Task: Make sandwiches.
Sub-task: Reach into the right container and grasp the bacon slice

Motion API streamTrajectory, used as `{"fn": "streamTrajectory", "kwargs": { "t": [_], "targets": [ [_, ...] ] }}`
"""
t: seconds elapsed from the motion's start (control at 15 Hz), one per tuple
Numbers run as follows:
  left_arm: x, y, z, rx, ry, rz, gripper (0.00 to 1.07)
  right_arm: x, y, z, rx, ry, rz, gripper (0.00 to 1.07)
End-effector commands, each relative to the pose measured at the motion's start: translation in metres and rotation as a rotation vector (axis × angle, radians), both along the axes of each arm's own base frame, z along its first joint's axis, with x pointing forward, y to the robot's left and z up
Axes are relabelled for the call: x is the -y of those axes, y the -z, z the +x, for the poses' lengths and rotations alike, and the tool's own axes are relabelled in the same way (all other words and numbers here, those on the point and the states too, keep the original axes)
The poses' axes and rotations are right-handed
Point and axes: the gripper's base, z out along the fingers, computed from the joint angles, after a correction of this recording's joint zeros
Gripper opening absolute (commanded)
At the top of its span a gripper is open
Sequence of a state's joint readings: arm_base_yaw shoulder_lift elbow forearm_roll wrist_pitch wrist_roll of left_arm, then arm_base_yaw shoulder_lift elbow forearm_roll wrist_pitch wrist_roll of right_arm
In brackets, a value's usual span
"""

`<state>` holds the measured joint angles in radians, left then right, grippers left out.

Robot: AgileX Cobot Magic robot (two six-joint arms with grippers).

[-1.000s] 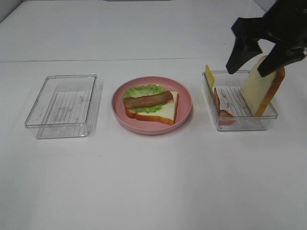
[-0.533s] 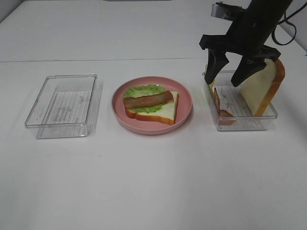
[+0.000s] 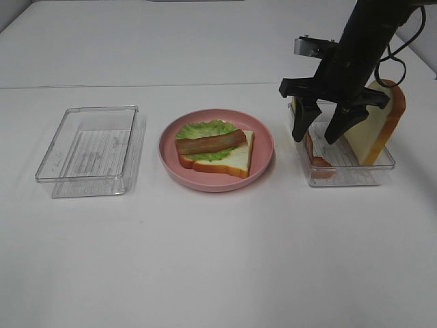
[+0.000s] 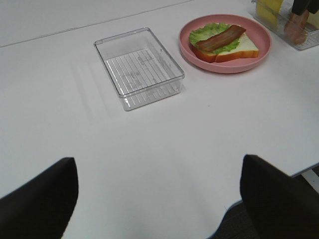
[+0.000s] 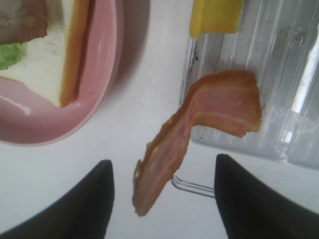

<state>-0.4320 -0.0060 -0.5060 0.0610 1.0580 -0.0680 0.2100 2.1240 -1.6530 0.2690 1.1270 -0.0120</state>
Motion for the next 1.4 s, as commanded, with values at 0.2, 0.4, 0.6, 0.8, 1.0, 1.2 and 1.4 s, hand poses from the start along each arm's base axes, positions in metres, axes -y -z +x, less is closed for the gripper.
{"fn": "streamTrajectory", "kwargs": {
  "t": [0.2,0.4,0.6,0.8,1.0,1.2,1.4],
  "targets": [
    [-0.001,0.001,-0.002,0.020,0.000,-0.021,0.84,-0.001,0.000,0.003,0.018,0.011,0.005,0.43],
    [-0.001,0.001,-0.002,0.021,0.000,-0.021,0.84,-0.001,0.000,0.003,0.018,0.011,0.005,0.40],
    [-0.001,0.001,-0.002,0.021,0.000,-0.021,0.84,-0.001,0.002,0.004,0.021,0.013,0.005,0.47],
    [-0.001,0.001,-0.002,0.021,0.000,-0.021,0.84,-0.001,0.013,0.005,-0.004,0.013,-0.001,0.47],
    [-0.001,0.001,-0.002,0.021,0.000,-0.021,0.84,-0.001,0.014,0.006,-0.001,0.015,-0.001,0.19],
    [-0.001,0.001,-0.002,0.021,0.000,-0.021,0.84,-0.001,0.014,0.004,-0.019,0.008,-0.005,0.00],
    [-0.001,0.001,-0.002,0.021,0.000,-0.021,0.84,0.000,-0.014,-0.003,0.011,-0.008,0.007,0.00]
  ]
}}
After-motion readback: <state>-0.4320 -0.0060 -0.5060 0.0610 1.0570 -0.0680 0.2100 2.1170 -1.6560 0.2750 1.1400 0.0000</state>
